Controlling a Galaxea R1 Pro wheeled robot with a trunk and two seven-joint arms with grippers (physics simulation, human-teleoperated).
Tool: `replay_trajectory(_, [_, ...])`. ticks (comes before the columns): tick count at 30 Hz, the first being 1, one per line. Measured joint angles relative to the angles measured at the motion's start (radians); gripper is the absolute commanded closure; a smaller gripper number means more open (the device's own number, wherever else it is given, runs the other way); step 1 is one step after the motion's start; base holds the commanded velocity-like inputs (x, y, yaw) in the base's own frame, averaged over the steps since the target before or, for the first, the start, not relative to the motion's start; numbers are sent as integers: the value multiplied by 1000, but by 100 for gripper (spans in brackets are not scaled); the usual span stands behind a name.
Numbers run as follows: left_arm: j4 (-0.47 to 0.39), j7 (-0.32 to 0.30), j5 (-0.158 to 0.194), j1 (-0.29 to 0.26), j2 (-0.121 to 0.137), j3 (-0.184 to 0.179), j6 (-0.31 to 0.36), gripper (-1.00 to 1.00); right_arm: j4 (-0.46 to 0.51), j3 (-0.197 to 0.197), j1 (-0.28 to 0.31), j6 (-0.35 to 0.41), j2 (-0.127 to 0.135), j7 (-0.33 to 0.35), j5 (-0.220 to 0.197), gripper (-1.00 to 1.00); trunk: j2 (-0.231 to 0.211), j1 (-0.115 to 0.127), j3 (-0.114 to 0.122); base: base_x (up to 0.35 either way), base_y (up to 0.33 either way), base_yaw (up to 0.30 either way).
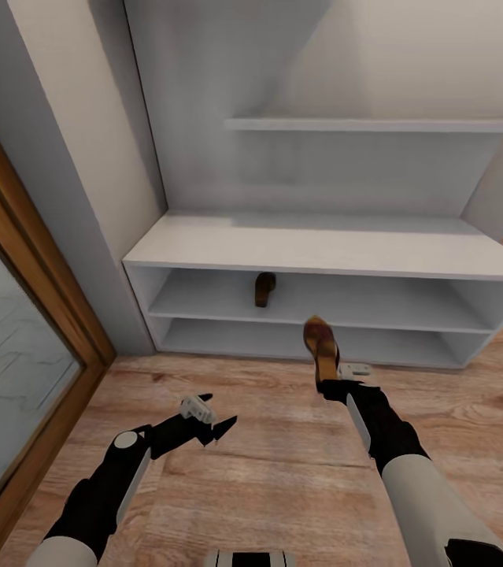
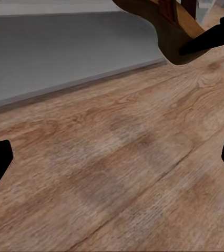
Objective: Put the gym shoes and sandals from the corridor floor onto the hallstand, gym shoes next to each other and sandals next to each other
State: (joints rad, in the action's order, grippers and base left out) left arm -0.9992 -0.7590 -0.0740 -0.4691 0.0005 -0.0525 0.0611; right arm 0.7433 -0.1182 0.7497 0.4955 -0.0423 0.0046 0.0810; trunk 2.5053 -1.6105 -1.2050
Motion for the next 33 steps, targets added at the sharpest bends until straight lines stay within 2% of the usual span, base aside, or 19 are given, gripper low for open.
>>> replay_trajectory(10, [29, 0, 1, 0, -24, -2, -1, -100, 0, 0, 0, 0, 0, 0, 0, 100, 0, 0, -1, 299, 0, 78])
replay_trajectory(14, [41, -8, 1, 0, -27, -11, -2, -100, 0, 0, 0, 0, 0, 0, 1, 100, 0, 0, -2, 75, 0, 247])
replay_trajectory(18, [48, -59, 1, 0, -27, -41, -3, -100, 0, -1, 0, -1, 0, 1, 0, 100, 0, -1, -3, 16, 0, 126])
replay_trajectory(22, [49, -82, 1, 0, -28, -49, -3, -100, 0, -1, 0, -1, 0, 1, 0, 100, 0, 0, -4, 53, 0, 30])
replay_trajectory(33, [50, -90, 1, 0, -28, -52, -3, -100, 2, -1, 0, -2, 0, -1, -1, 100, 0, 0, -4, 312, 0, 2])
